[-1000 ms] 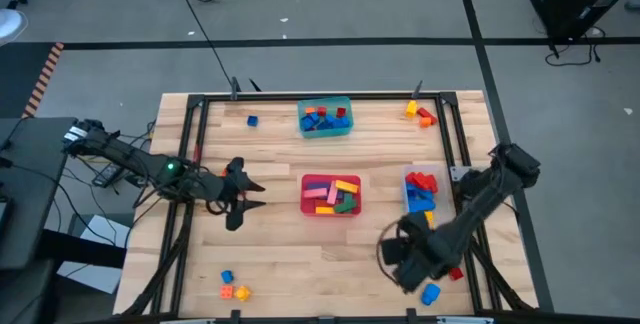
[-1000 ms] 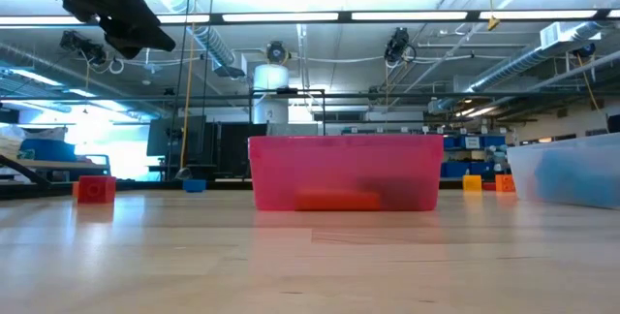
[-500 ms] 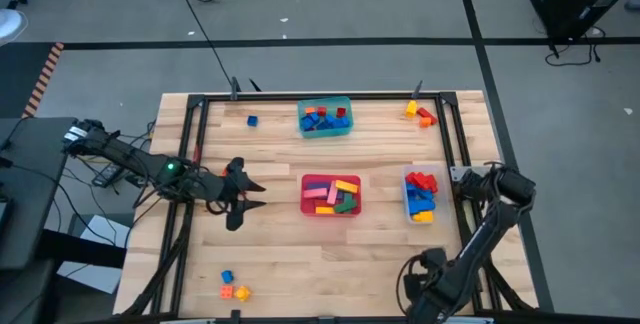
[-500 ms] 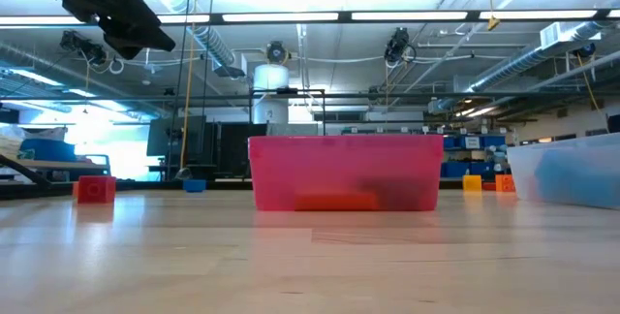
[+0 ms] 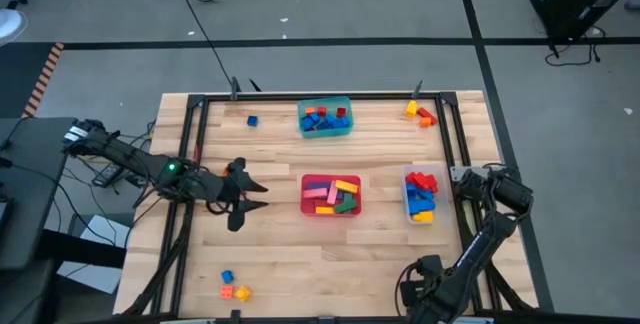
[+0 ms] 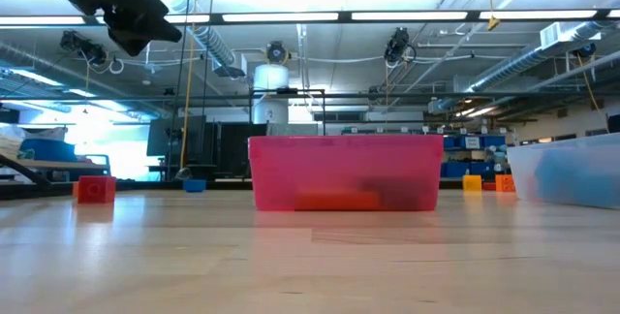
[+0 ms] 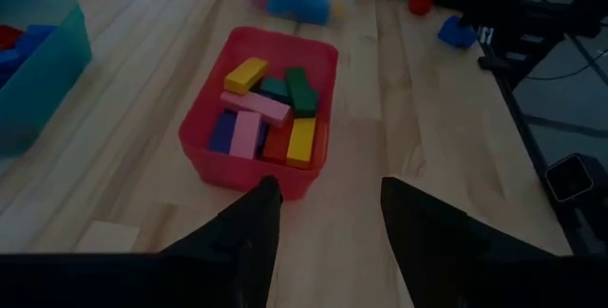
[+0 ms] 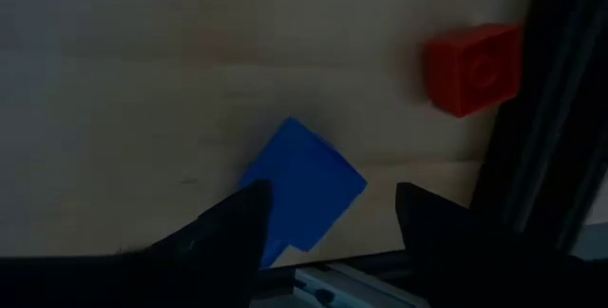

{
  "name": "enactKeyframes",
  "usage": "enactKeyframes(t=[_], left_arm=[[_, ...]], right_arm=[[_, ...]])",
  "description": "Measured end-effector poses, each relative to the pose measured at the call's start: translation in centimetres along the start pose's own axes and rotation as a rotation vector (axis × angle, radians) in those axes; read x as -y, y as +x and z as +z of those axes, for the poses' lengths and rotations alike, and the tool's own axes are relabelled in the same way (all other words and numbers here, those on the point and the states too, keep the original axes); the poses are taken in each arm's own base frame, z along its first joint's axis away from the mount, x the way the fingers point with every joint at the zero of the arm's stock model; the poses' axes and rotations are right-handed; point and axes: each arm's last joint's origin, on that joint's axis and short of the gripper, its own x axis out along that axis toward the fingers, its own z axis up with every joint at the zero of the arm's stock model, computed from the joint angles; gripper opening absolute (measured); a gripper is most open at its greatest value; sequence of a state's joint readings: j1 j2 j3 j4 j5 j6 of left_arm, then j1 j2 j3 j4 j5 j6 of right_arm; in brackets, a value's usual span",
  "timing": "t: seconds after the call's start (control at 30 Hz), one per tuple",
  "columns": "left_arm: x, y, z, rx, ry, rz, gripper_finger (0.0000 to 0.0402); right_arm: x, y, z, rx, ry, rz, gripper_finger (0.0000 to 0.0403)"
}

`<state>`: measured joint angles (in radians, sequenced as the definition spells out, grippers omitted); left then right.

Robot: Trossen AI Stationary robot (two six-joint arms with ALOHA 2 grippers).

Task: Sort blocks by size
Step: Put the blue 1 stud game piece into the transparent bin

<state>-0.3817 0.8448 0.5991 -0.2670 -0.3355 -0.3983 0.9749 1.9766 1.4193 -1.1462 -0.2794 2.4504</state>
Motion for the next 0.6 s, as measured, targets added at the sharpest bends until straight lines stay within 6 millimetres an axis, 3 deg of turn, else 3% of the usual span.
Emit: enactKeyframes(t=[0.43, 0.6], left_arm=[[0.0, 0.0, 0.2, 0.015, -0.006, -0.006, 0.0192], [0.1, 0.0, 0.3, 0.031, -0.012, -0.012, 0.0192]], right_arm=[[-0.2, 0.1, 0.7, 0.156, -0.061, 0.104, 0.0239], [0.8, -1.3, 1.2, 0.122, -0.052, 0.065, 0.0242]])
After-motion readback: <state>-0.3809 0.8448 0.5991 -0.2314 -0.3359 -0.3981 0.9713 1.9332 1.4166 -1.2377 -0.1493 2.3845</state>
